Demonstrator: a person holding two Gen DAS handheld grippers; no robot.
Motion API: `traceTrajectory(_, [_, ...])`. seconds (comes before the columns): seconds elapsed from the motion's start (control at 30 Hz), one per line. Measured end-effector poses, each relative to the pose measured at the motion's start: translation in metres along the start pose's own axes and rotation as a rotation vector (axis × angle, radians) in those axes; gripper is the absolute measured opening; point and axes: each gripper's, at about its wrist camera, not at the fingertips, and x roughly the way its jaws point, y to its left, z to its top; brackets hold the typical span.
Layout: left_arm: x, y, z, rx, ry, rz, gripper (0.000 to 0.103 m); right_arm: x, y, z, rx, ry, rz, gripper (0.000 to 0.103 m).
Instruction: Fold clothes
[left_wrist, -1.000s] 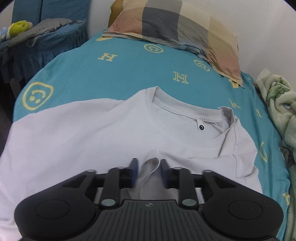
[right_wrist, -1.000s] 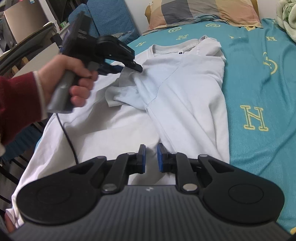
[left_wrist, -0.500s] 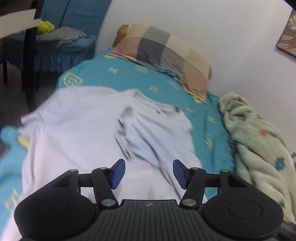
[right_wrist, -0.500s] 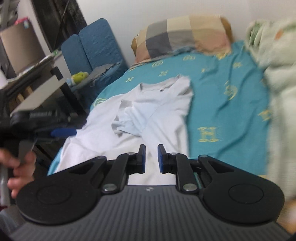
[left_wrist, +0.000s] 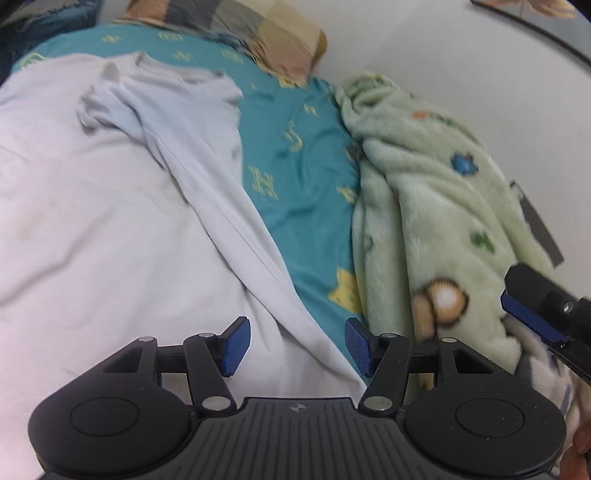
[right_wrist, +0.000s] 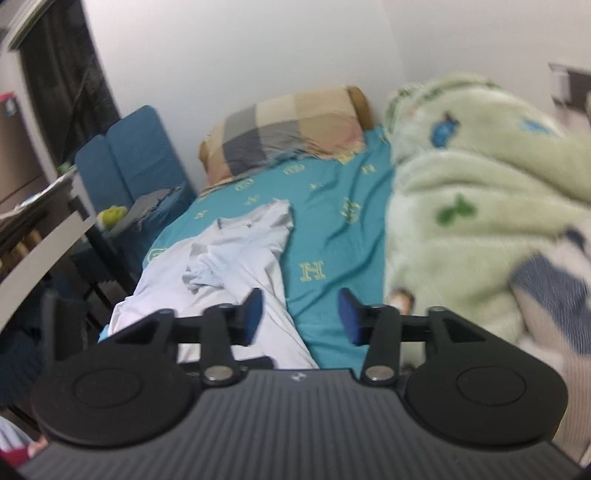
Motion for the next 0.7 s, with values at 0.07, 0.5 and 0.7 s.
traceTrajectory(0.07, [0.021,-0.004,-0.003,0.034,0.042,0.005,0.059,0.007,-0.005,0.001,0.036,0.007,0.005,0.055])
traceTrajectory(0.5, [-0.010,0.016,0.010,-0.001,-0.028,-0.167,0.001,0.030,-0.011,-0.010,0.076,0.085,0.010,0.055])
traceTrajectory(0.7, [-0.069,0.053,0.044,-0.008,0.066,-0.119,0.001,0.040,-0.006,-0.015,0.073,0.152,0.050,0.055])
